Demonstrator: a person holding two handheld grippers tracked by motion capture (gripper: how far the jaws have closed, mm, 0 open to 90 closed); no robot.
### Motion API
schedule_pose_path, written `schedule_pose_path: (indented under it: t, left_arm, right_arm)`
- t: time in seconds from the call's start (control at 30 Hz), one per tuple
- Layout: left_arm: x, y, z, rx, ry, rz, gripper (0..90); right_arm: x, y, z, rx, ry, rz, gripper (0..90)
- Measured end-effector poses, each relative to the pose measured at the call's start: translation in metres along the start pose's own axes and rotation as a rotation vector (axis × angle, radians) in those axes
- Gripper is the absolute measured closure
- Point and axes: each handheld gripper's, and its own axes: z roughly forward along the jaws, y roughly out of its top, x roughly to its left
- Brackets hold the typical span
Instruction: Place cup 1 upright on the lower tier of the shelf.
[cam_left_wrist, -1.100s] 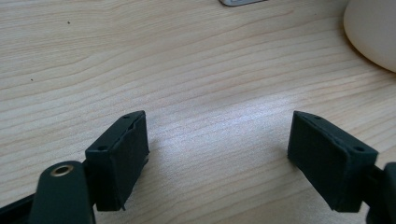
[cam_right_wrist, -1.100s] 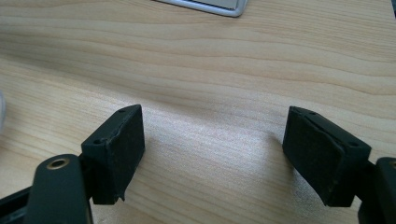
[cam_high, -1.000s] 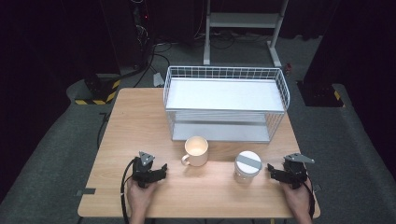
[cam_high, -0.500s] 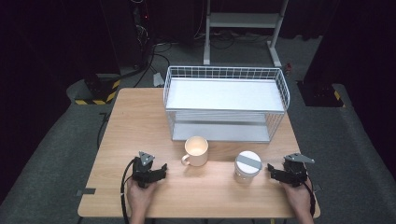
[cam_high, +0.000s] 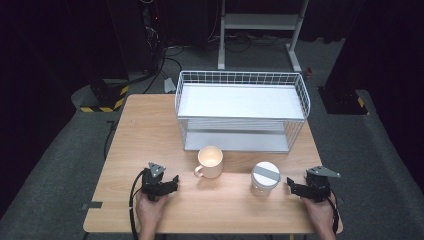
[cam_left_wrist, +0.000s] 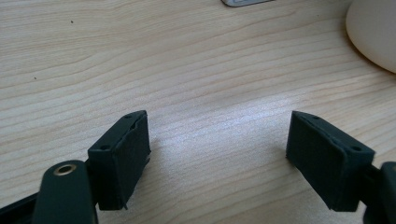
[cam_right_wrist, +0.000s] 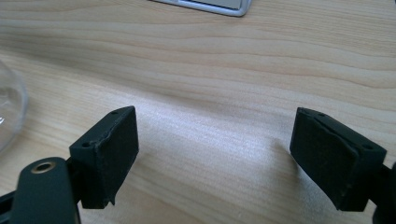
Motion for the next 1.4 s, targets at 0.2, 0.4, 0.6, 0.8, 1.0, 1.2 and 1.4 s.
schedule_pose_path:
  t: [0.2, 0.4, 0.6, 0.8, 1.0, 1.2, 1.4]
  left_arm:
    - [0.0, 0.0, 0.0, 0.0, 0.0, 0.0, 21.8]
    - [0.0, 0.0, 0.0, 0.001, 0.002, -0.002, 21.9]
    - [0.0, 0.0, 0.0, 0.001, 0.002, -0.002, 21.9]
    - [0.0, 0.0, 0.0, 0.001, 0.002, -0.003, 21.9]
    - [0.0, 0.0, 0.0, 0.001, 0.002, -0.003, 21.9]
    - [0.0, 0.0, 0.0, 0.001, 0.002, -0.003, 21.9]
    - [0.0, 0.0, 0.0, 0.001, 0.002, -0.003, 21.9]
  right_arm:
    - [0.002, -0.003, -0.005, -0.016, 0.015, -0.007, 16.0]
    - [0.004, -0.008, -0.012, -0.031, 0.042, -0.023, 17.8]
    - [0.008, -0.011, -0.021, -0.06, 0.063, -0.031, 17.4]
    - [0.014, -0.017, -0.031, -0.078, 0.099, -0.045, 16.2]
    - [0.021, -0.021, -0.035, -0.092, 0.131, -0.064, 15.5]
    - [0.03, -0.024, -0.039, -0.109, 0.176, -0.08, 14.6]
    - [0.037, -0.025, -0.04, -0.115, 0.202, -0.091, 13.9]
